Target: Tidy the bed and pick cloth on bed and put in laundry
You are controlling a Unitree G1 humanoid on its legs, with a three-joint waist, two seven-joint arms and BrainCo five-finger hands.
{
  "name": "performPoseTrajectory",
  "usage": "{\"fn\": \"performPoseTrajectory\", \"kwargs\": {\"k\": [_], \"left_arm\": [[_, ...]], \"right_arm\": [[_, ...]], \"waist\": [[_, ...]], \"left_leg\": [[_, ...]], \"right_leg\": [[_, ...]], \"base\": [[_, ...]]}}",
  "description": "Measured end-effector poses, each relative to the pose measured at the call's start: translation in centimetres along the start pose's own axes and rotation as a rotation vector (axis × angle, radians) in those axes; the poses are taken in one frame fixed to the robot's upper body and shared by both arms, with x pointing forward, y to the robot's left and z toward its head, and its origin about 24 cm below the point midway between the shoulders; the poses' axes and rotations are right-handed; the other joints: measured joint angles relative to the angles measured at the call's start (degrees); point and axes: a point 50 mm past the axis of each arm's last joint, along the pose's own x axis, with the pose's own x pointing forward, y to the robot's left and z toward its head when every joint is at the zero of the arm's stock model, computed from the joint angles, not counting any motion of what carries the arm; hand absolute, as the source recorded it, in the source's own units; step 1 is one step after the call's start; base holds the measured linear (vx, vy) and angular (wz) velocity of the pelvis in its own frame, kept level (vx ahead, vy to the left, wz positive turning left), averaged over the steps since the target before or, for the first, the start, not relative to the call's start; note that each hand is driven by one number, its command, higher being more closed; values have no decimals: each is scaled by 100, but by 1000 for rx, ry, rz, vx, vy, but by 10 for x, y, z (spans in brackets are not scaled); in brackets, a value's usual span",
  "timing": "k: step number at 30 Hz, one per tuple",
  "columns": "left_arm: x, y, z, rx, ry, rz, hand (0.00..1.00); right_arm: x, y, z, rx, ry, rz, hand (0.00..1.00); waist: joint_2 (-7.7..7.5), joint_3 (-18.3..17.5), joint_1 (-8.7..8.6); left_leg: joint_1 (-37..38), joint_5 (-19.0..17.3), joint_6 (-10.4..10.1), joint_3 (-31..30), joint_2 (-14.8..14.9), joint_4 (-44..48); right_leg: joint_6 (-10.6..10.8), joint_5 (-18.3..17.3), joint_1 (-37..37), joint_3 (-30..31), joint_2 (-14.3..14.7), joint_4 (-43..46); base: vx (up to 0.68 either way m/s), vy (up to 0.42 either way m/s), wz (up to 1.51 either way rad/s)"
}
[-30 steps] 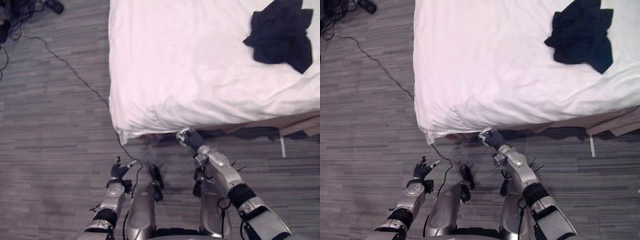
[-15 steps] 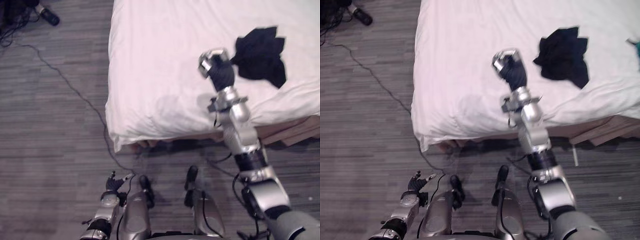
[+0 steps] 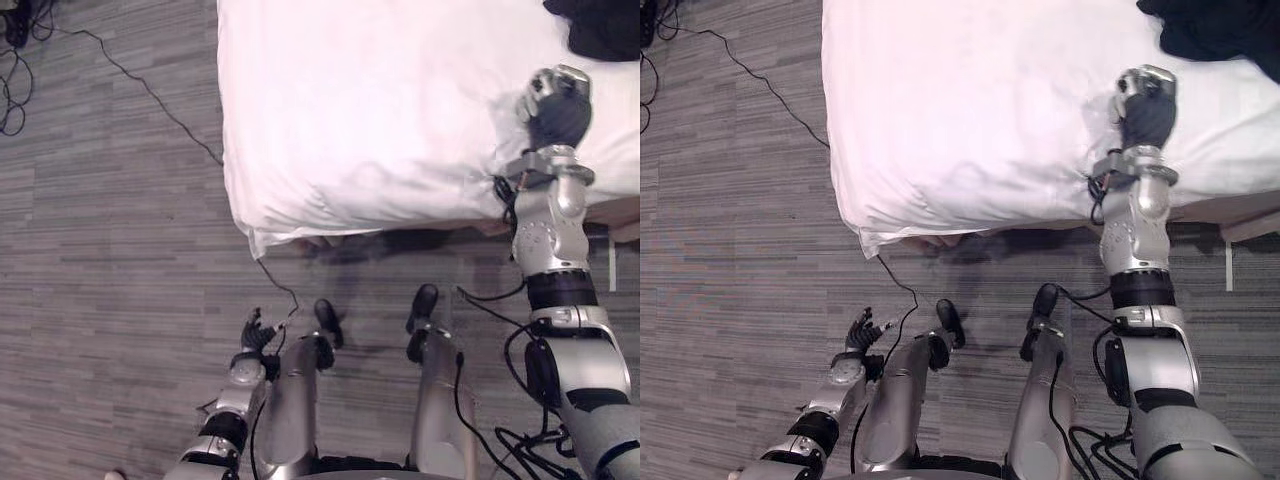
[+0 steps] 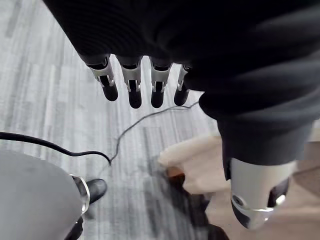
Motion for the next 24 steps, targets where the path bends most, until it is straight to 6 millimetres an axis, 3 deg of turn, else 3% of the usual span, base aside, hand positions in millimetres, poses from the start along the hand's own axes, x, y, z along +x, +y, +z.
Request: {"fn": "performPoseTrajectory", "kwargs": {"k": [4, 6, 8, 10, 12, 15, 16, 19, 24], "left_arm": [[-1, 3, -4, -11, 12, 10, 0], [-3, 9, -9, -35, 21, 22, 0], [-7, 13, -17, -43, 26, 36, 0], [-10, 16, -24, -58, 40, 51, 0], [-12, 16, -27, -76, 48, 59, 0], [-16, 18, -34, -76, 68, 57, 0], [-19, 18, -41, -80, 87, 50, 0], [-35, 29, -71, -112, 173, 87, 0], [-50, 30, -98, -35, 266, 43, 0]], "right_arm": [[-41, -71, 7, 188, -112, -262, 100], [-92, -115, -10, 249, -92, -469, 100], [-143, -139, -26, 258, -38, -611, 100], [-192, -152, -39, 235, 44, -724, 100], [-230, -158, -46, 203, 125, -788, 100], [-269, -158, -55, 170, 238, -826, 100], [-287, -157, -56, 158, 284, -845, 0], [-327, -157, -64, 128, 446, -856, 0], [-393, -155, -78, 78, 803, -879, 0]], "waist": [[-57, 32, -86], [-153, 85, -213], [-181, 102, -333], [-219, 115, -459], [-285, 92, -469], [-482, -68, -485], [-561, -205, -488], [-776, -681, -478], [-790, -1423, -525]], "left_leg": [[63, -349, -35, 56, 207, 499], [325, -403, -21, 208, 241, 423], [598, -481, -71, 338, 331, 356], [1017, -519, -106, 524, 429, 184], [1504, -543, -181, 740, 516, -73], [1944, -510, -244, 919, 532, -509], [2143, -446, -342, 969, 562, -685], [2661, -241, -522, 1213, 595, -1125], [3490, 3, -639, 1490, 375, -1943]], "right_leg": [[4, -275, -20, 146, 34, 453], [9, -284, 135, 246, 84, 394], [22, -273, 338, 299, 196, 257], [40, -216, 701, 293, 316, -13], [63, -139, 1155, 169, 414, -376], [44, -25, 1619, 9, 486, -832], [70, 20, 1815, -38, 563, -1028], [22, 54, 2228, -56, 694, -1307], [114, 161, 2865, 0, 818, -1871]], "base": [[19, -27, -23], [42, 6, -32], [61, 12, -47], [71, 22, -56], [81, 23, -55], [85, 6, -22], [161, -19, -2], [198, -4, -10], [206, 78, -10]]}}
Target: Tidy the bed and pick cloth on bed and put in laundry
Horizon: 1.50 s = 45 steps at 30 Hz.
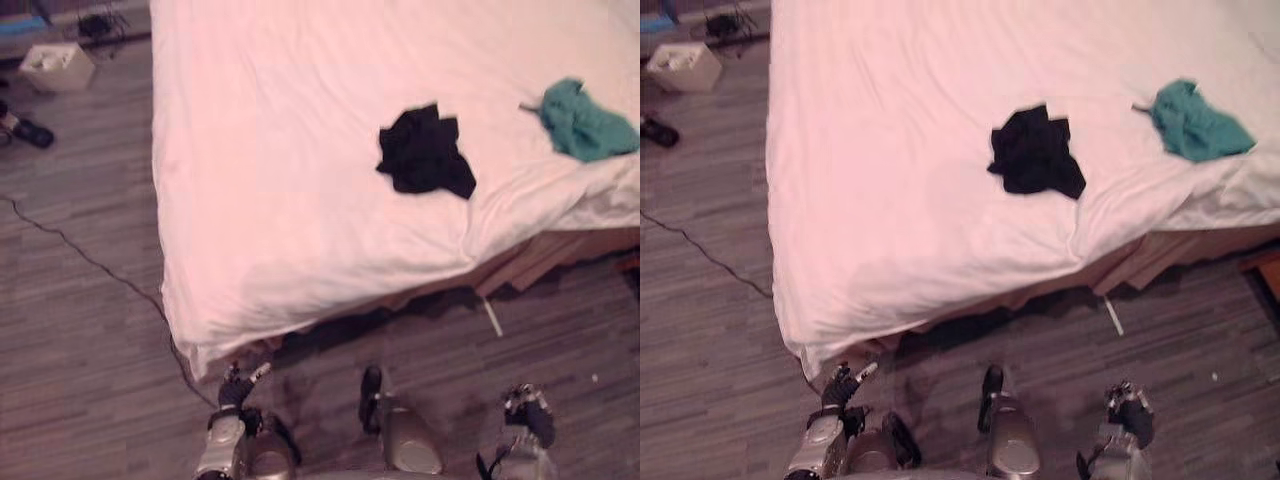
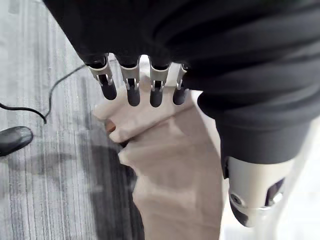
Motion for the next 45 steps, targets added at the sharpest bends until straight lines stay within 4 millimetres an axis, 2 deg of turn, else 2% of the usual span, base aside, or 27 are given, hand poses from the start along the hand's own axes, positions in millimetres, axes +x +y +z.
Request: {"fn": "performPoseTrajectory", "kwargs": {"k": [3, 4, 7, 9, 11, 12, 13, 14, 16, 18, 19, 21, 23, 24, 26, 27, 29, 32, 33, 34, 36, 38, 39, 40, 42, 44, 45], "left_arm": [[-3, -4, -10, 87, 36, -49, 0], [-5, -5, -18, 123, 78, -60, 0], [-10, -6, -36, 181, 176, -80, 0], [-11, -14, -40, 259, 200, -127, 0], [-9, -23, -35, 313, 182, -169, 0], [-7, -25, -30, 326, 165, -176, 0], [-6, -19, -29, 330, 162, -162, 0], [-6, -18, -30, 331, 163, -158, 0], [-5, -13, -28, 309, 157, -125, 0], [-1, -5, -20, 285, 129, -99, 0], [0, 1, -17, 277, 114, -85, 0], [-1, 0, -19, 242, 119, -83, 0], [-2, -4, -19, 229, 122, -88, 0], [-2, -6, -20, 220, 121, -84, 0], [-1, -9, -19, 241, 127, -95, 0], [0, -9, -18, 253, 127, -98, 0], [0, -8, -21, 329, 145, -126, 0], [-1, -8, -24, 349, 159, -132, 0], [0, -10, -25, 348, 167, -137, 0], [0, -11, -25, 349, 173, -142, 0], [0, -10, -26, 352, 178, -154, 0], [0, -7, -27, 356, 186, -148, 0], [-1, -4, -30, 358, 196, -140, 0], [-2, -6, -31, 352, 199, -144, 0], [-4, -8, -35, 344, 211, -146, 0], [-8, -12, -39, 270, 228, -133, 0], [-7, -14, -35, 211, 208, -119, 0]], "right_arm": [[-5, -1, -28, -83, 166, 13, 0], [-5, 2, -39, -131, 231, 31, 0], [-4, 9, -54, -230, 333, 67, 0], [-5, 3, -54, -317, 364, 81, 0], [-5, -1, -51, -381, 375, 96, 0], [-8, -1, -54, -432, 397, 116, 0], [-10, 2, -60, -485, 421, 145, 0], [-10, 4, -60, -498, 417, 159, 0], [-2, 16, -57, -609, 408, 229, 0], [-1, 15, -58, -675, 423, 246, 0], [1, 22, -60, -721, 414, 286, 0], [4, 29, -58, -771, 396, 329, 0], [5, 29, -56, -808, 401, 351, 0], [4, 27, -55, -815, 405, 355, 0], [-1, 28, -62, -819, 428, 379, 0], [-2, 28, -65, -816, 432, 382, 0], [-3, 40, -71, -783, 418, 415, 0], [-7, 36, -73, -789, 418, 415, 0], [-4, 37, -68, -794, 389, 423, 0], [-3, 38, -66, -798, 373, 429, 0], [-1, 44, -62, -799, 335, 449, 0], [-2, 45, -63, -796, 336, 454, 0], [-1, 47, -63, -794, 331, 456, 0], [4, 53, -60, -792, 315, 455, 0], [8, 55, -57, -792, 300, 446, 0], [10, 51, -53, -826, 324, 448, 0], [10, 49, -55, -861, 357, 466, 0]], "waist": [[50, -149, -93], [99, -186, -102], [-5, -249, -110], [35, -233, -125], [74, -220, -256], [90, -211, -269], [86, -197, -166], [93, -181, -156], [139, -103, 10], [65, -41, 202], [-24, 0, 252], [49, -18, 264], [117, -43, 259], [176, -84, 285], [-98, -172, 243], [-143, -173, 229], [-289, -68, 116], [-291, -107, 59], [-140, -86, 13], [-62, -68, -18], [-38, -25, -88], [-212, -22, -97], [-256, -32, -104], [-57, 14, -97], [144, -33, -106], [379, -28, -7], [498, 1, 111]], "left_leg": [[496, 40, -69, 555, 48, -301], [764, 63, -113, 1125, 105, -402], [1289, 72, -135, 2131, 155, -241], [1581, 75, -129, 2484, 263, 189], [1713, 88, -123, 2333, 491, 865], [1611, 329, 160, 1828, 841, 1909], [1019, 996, 1074, 683, 1217, 3478], [651, 840, 1145, 118, 1213, 4085], [-732, -16, 897, -1666, 557, 5494], [-1234, -413, 859, -2250, 111, 5250], [-1460, -625, 821, -2619, -235, 4077], [-1583, -631, 606, -3229, -557, 2214], [-1643, -457, 429, -3570, -689, 1248], [-1566, -232, 429, -3574, -762, 1204], [-1311, -366, 780, -3304, -1034, 1112], [-1254, -468, 815, -3220, -1078, 1072], [-496, -647, 1128, -3095, -1311, 692], [27, -749, 1082, -3206, -1099, 486], [225, -787, 1037, -3305, -793, 285], [315, -783, 1030, -3333, -667, 156], [621, -756, 985, -3259, -504, -121], [953, -777, 949, -3087, -653, -185], [1223, -869, 790, -3086, -639, -134], [1279, -823, 690, -3079, -461, 207], [909, -370, 205, -3153, -211, 1401], [143, 678, 68, -3574, 71, 3179], [-651, 731, 90, -3905, 179, 4886]], "right_leg": [[-107, 105, 292, -387, 146, -487], [-413, -114, 311, -1403, -6, -268], [-573, -267, 291, -2626, -155, 260], [-810, -520, 264, -2880, -74, 586], [-795, -760, 270, -2500, 102, 696], [-856, -866, 314, -2085, 372, 713], [-967, -918, 488, -1431, 677, 449], [-989, -916, 505, -1188, 784, 404], [-1110, -874, 568, -215, 1112, 343], [-1046, -830, 767, 425, 1239, 271], [-827, -844, 916, 1042, 1301, 245], [-714, -921, 915, 1690, 1316, 253], [-579, -1041, 889, 2092, 1324, 340], [-517, -1178, 887, 2270, 1298, 490], [-199, -1441, 782, 2181, 890, 1077], [-153, -1406, 555, 1995, 849, 1544], [111, -773, -329, 1268, 346, 3841], [-113, -1294, -271, 892, 439, 3847], [-291, -1515, -393, 554, 654, 2893], [-276, -1479, -456, 408, 734, 2374], [-15, -745, -718, 227, 702, 547], [279, -54, -896, 368, 379, -374], [212, 630, -877, 295, 248, -290], [-178, 470, -947, 202, 359, 284], [-309, -99, -852, 68, 495, 770], [-391, -392, -337, 82, 866, 509], [-468, -456, 175, 155, 1159, 125]], "base": [[90, 54, -77], [20, 36, -157], [111, -56, -185], [125, -175, -199], [161, -164, -170], [248, -185, -223], [201, -136, -230], [156, -94, -234], [98, 40, -236], [167, 128, -240], [182, 144, -230], [243, 224, -218], [280, 278, -152], [284, 259, -98], [358, 321, -67], [337, 290, -43], [391, 270, -19], [393, 23, 21], [567, -83, 34], [592, -92, 34], [474, -93, 12], [547, -192, 3], [550, -244, 0], [646, -295, 0], [586, -288, -2], [568, -214, -15], [537, -100, -27]]}}
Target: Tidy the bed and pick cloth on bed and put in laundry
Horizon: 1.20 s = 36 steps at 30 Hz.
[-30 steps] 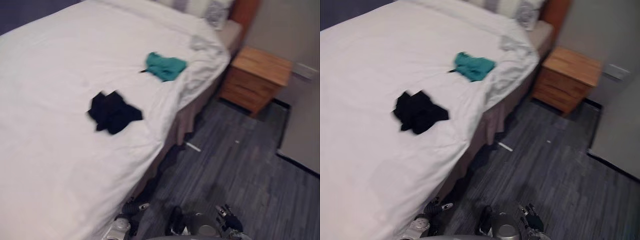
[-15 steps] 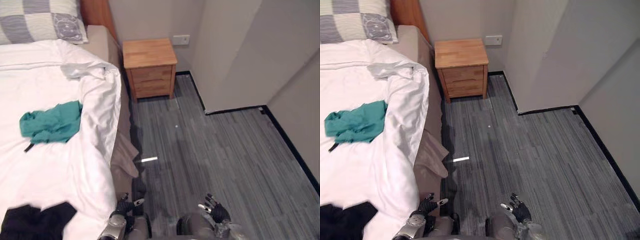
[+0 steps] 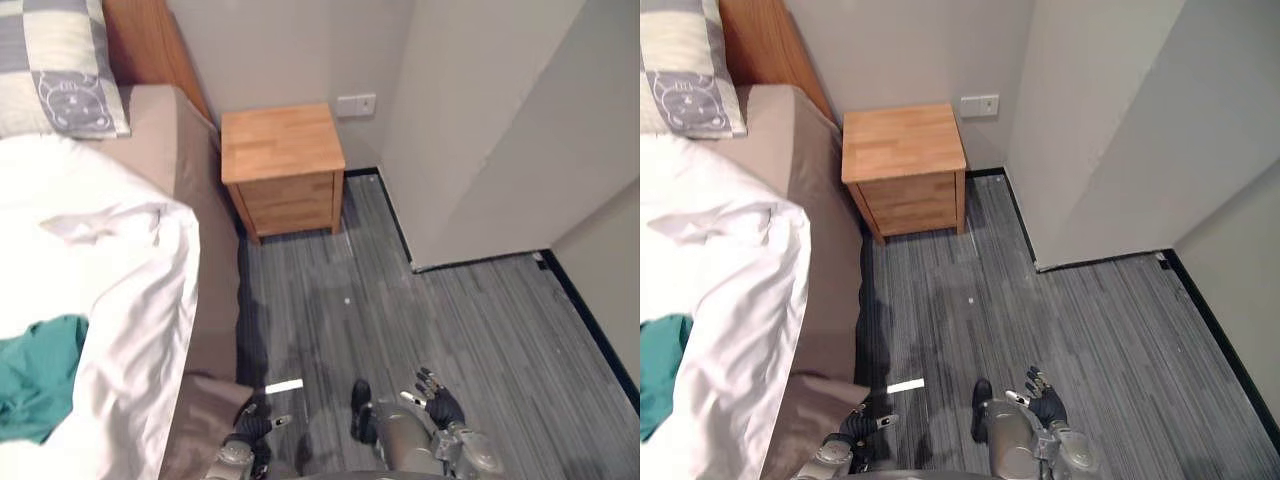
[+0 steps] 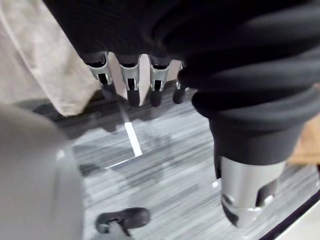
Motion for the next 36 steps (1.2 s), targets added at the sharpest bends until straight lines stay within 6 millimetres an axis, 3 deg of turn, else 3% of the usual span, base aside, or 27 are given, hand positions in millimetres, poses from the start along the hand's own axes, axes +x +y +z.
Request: {"fn": "performPoseTrajectory", "kwargs": {"k": [1, 2, 3, 5, 6, 7, 8, 10, 11, 12, 13, 14, 15, 17, 18, 19, 20, 21, 22, 23, 24, 25, 26, 28, 29, 32, 36], "left_arm": [[1, 3, 8, -19, -39, 10, 0], [1, 5, 11, -21, -56, 17, 0], [1, 8, 17, -33, -95, 37, 0], [1, 9, 22, -67, -131, 44, 0], [0, 8, 23, -79, -140, 46, 0], [0, 7, 23, -85, -139, 45, 0], [0, 7, 21, -95, -135, 48, 0], [1, 11, 23, -91, -141, 60, 0], [1, 10, 22, -99, -127, 63, 0], [1, 10, 22, -99, -120, 69, 0], [1, 10, 19, -102, -97, 76, 0], [1, 12, 19, -112, -91, 82, 0], [1, 13, 14, -120, -70, 94, 0], [-1, 14, 5, -122, -40, 105, 0], [-1, 15, 5, -128, -39, 105, 0], [0, 20, 6, -136, -43, 110, 0], [0, 22, 6, -132, -45, 112, 0], [0, 27, 6, -125, -48, 107, 0], [0, 35, 5, -112, -47, 112, 0], [0, 39, 4, -111, -43, 117, 0], [-3, 50, -6, -123, -15, 141, 0], [-5, 49, -18, -178, 35, 143, 0], [-6, 46, -23, -191, 45, 135, 0], [-16, 36, -47, -293, 101, 143, 0], [-18, 36, -51, -305, 110, 146, 0], [-21, 39, -55, -288, 108, 122, 0], [-20, 37, -52, -179, 95, 76, 0]], "right_arm": [[1, -1, -2, -29, 29, 13, 0], [1, -1, -4, -41, 44, 20, 0], [0, 1, -7, -56, 51, 34, 0], [1, 2, -3, -71, 33, 46, 0], [3, 4, 2, -84, 9, 61, 0], [3, 4, 4, -94, 1, 69, 0], [4, 8, 4, -105, 3, 81, 0], [4, 13, 1, -88, 15, 89, 0], [7, 11, 7, -97, 7, 86, 0], [9, 12, 10, -100, 2, 89, 0], [12, 6, 18, -117, -5, 82, 0], [13, 5, 22, -122, -12, 83, 0], [13, 3, 22, -119, -13, 79, 0], [8, 3, 12, -89, 3, 67, 0], [3, 2, 6, -75, -3, 56, 0], [0, 2, 4, -60, -27, 34, 0], [0, 3, 6, -58, -43, 29, 0], [-2, 3, 9, -59, -87, 17, 0], [-7, 7, 8, -27, -132, -2, 0], [-8, 9, 7, -6, -145, -6, 0], [-11, 18, 3, 36, -161, -11, 0], [-10, 21, 8, 38, -188, -9, 0], [-9, 20, 12, 31, -202, -11, 0], [-7, 21, 53, -4, -368, 1, 0], [-8, 22, 62, 0, -407, 2, 0], [-15, 27, 116, -44, -623, -25, 0], [-26, 15, 157, -214, -755, -150, 0]], "waist": [[-19, 78, 75], [-68, 100, 115], [-198, 150, 154], [-274, 179, 294], [-272, 181, 305], [-250, 165, 294], [-284, 148, 269], [-465, 85, 269], [-483, -3, 288], [-518, 13, 292], [-543, 30, 302], [-546, 45, 304], [-553, 67, 281], [-466, 104, 256], [-378, 141, 245], [-349, 134, 247], [-344, 130, 246], [-368, 114, 226], [-518, 74, 184], [-603, 52, 192], [-831, -40, 247], [-581, -4, 279], [-513, -57, 302], [-253, -190, 286], [-252, -211, 278], [-358, -283, 240], [-399, -267, 231]], "left_leg": [[-448, -263, 68, -28, -9, 780], [-659, -430, 82, 10, -80, 894], [-999, -787, 254, 286, -211, 527], [-1230, -1002, 328, 1089, -442, -1159], [-1267, -923, 288, 1750, -559, -2231], [-1293, -764, 266, 2174, -558, -2697], [-1225, -456, 1157, 3622, -513, -3241], [-1078, -829, 1518, 4444, -599, -3298], [-1022, -1204, 1959, 4556, -755, -3393], [-1006, -1230, 1975, 4425, -854, -3416], [-847, -1342, 1997, 4073, -1064, -3598], [-739, -1400, 1928, 3884, -1145, -3620], [-458, -1514, 1779, 3449, -1266, -3628], [172, -1605, 1611, 2581, -1271, -3759], [442, -1561, 1524, 2081, -1174, -3894], [542, -1507, 1427, 1432, -999, -3991], [519, -1497, 1343, 1198, -934, -4016], [412, -1516, 1082, 697, -840, -4078], [253, -1696, 720, 38, -814, -3956], [167, -1789, 570, -177, -818, -3838], [4, -2068, 286, -542, -878, -3530], [63, -2271, 51, -992, -586, -3274], [66, -2218, -16, -980, -502, -3309], [196, -1822, -275, -752, -158, -3742], [221, -1703, -292, -693, -132, -3820], [89, -729, -131, 111, -85, -4267], [107, -539, 27, 1484, -262, -4494]], "right_leg": [[13, -26, 473, 49, 87, -245], [23, -72, 712, 59, 85, -361], [33, -77, 1229, 38, 32, -582], [58, -192, 1765, -22, -101, -965], [113, -280, 1944, -108, -171, -1108], [121, -354, 2026, -204, -181, -1151], [278, -617, 2281, -609, -227, -1164], [488, -762, 2523, -1148, -335, -1119], [912, -1042, 2411, -1522, -454, -475], [1061, -1167, 2260, -1590, -613, 60], [1182, -1088, 1581, -1492, -1066, 2080], [1079, -818, 1215, -1353, -1266, 2971], [882, -854, 934, -1177, -1478, 3997], [634, -1108, 798, -1055, -1481, 4068], [600, -1187, 640, -843, -1343, 3476], [679, -1187, 303, -260, -1098, 2429], [741, -1143, 173, 51, -1013, 2000], [999, -890, -59, 915, -872, 1095], [1273, -386, -203, 2085, -820, 41], [1391, -201, -201, 2401, -822, -240], [1476, 62, -145, 2813, -865, -572], [1410, 372, -101, 2534, -571, 23], [1320, 253, -108, 2439, -511, 138], [1018, -211, -168, 1925, -387, 750], [956, -258, -167, 1833, -408, 811], [787, -313, 77, 1154, -700, 669], [748, -297, 611, 336, -1004, 327]], "base": [[516, -91, -25], [513, -121, -6], [510, -124, 1], [547, -83, -9], [398, -7, -2], [555, 40, 50], [583, 45, 77], [620, 20, 152], [615, -1, 180], [838, 14, 187], [593, 22, 124], [586, 4, 160], [484, -61, 162], [577, -159, 220], [721, -369, 275], [679, -410, 242], [505, -381, 248], [456, -428, 247], [471, -453, 244], [564, -614, 229], [473, -619, 189], [427, -606, 165], [351, -517, 118], [262, -452, 85], [205, -393, 86], [142, -333, 103], [42, -175, 123]]}}
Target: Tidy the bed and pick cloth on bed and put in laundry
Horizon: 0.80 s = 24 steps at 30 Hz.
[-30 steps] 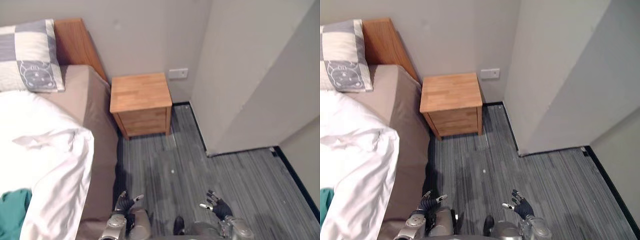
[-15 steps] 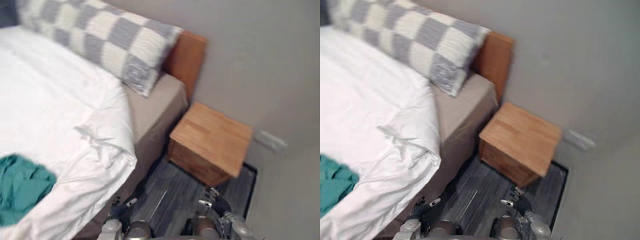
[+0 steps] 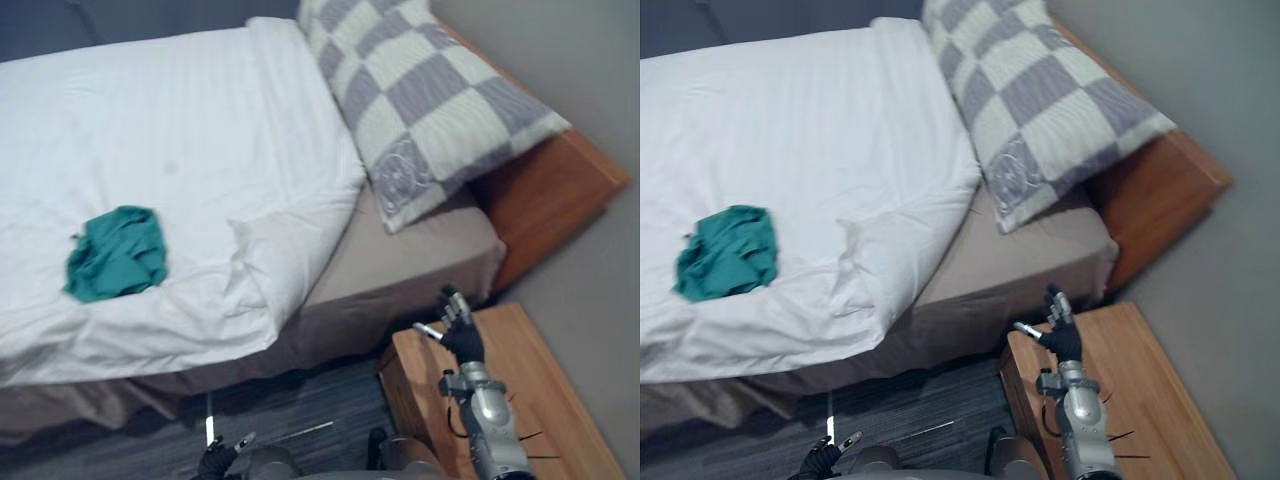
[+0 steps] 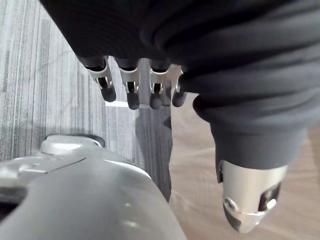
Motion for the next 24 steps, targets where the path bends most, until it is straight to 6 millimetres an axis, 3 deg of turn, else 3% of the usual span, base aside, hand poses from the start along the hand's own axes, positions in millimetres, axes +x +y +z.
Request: {"fn": "performPoseTrajectory", "kwargs": {"k": [2, 3, 5, 9, 12, 15, 16, 17, 20, 21, 22, 24], "left_arm": [[0, 2, 0, 56, -2, -8, 0], [0, 6, -2, 84, 4, -1, 0], [-2, 11, -7, 114, 18, 6, 0], [0, 13, -4, 148, 19, 7, 0], [5, 11, 13, 164, -26, -11, 0], [10, 6, 36, 172, -87, -24, 0], [12, 2, 48, 181, -121, -34, 0], [15, -7, 82, 172, -223, -53, 0], [15, -11, 91, 187, -247, -68, 0], [15, -12, 94, 189, -261, -73, 0], [14, -14, 97, 195, -272, -80, 0], [13, -30, 118, 210, -343, -137, 0]], "right_arm": [[16, -1, 25, -76, -105, -2, 0], [30, 6, 44, -117, -183, 21, 0], [53, 17, 71, -162, -280, 69, 0], [98, 38, 126, -249, -404, 146, 0], [121, 54, 154, -295, -438, 194, 0], [134, 73, 183, -344, -496, 256, 0], [140, 78, 191, -375, -511, 263, 0], [153, 88, 200, -496, -469, 266, 0], [155, 86, 203, -536, -453, 249, 0], [158, 84, 205, -551, -451, 241, 100], [163, 81, 207, -568, -444, 229, 100], [183, 56, 223, -761, -386, 101, 100]], "waist": [[-29, -54, 16], [-151, -79, 38], [-252, -129, 48], [-313, -125, 178], [-264, 135, 347], [-227, 494, 373], [-157, 711, 421], [-75, 1239, 546], [-45, 1340, 548], [38, 1385, 572], [80, 1408, 568], [331, 1452, 535]], "left_leg": [[187, 242, 61, 344, -100, -566], [251, 498, 82, 311, -218, -946], [252, 760, 103, 223, -307, -1327], [76, 1088, 227, -59, -462, -1673], [-211, 1137, 308, -211, -505, -1669], [-605, 1353, 438, -210, -499, -1680], [-724, 1547, 439, -245, -508, -1777], [-1252, 1797, 374, -467, -529, -1796], [-1328, 1814, 370, -511, -593, -1804], [-1393, 1815, 369, -547, -615, -1759], [-1472, 1815, 369, -559, -629, -1699], [-2044, 1820, 378, -713, -712, -1435]], "right_leg": [[4, -1, 99, -225, -71, -105], [23, 47, 101, -324, -140, -218], [45, 144, 106, -459, -172, -394], [65, 310, 112, -692, -237, -658], [69, 313, -5, -756, -257, -638], [24, 339, -361, -820, -266, -506], [-26, 344, -536, -821, -268, -398], [-71, 243, -1122, -972, -351, 51], [-87, 63, -1324, -952, -462, 402], [-109, 18, -1382, -956, -490, 494], [-125, -3, -1467, -959, -526, 581], [-99, -112, -1966, -1019, -672, 907]], "base": [[-72, -9, 78], [-122, 14, 58], [-140, 32, 43], [-115, 54, 43], [-125, 48, 49], [-61, 16, 52], [-61, -19, 78], [-53, -35, 61], [11, -37, 26], [20, -21, 16], [-44, -9, 26], [-93, 1, 37]]}}
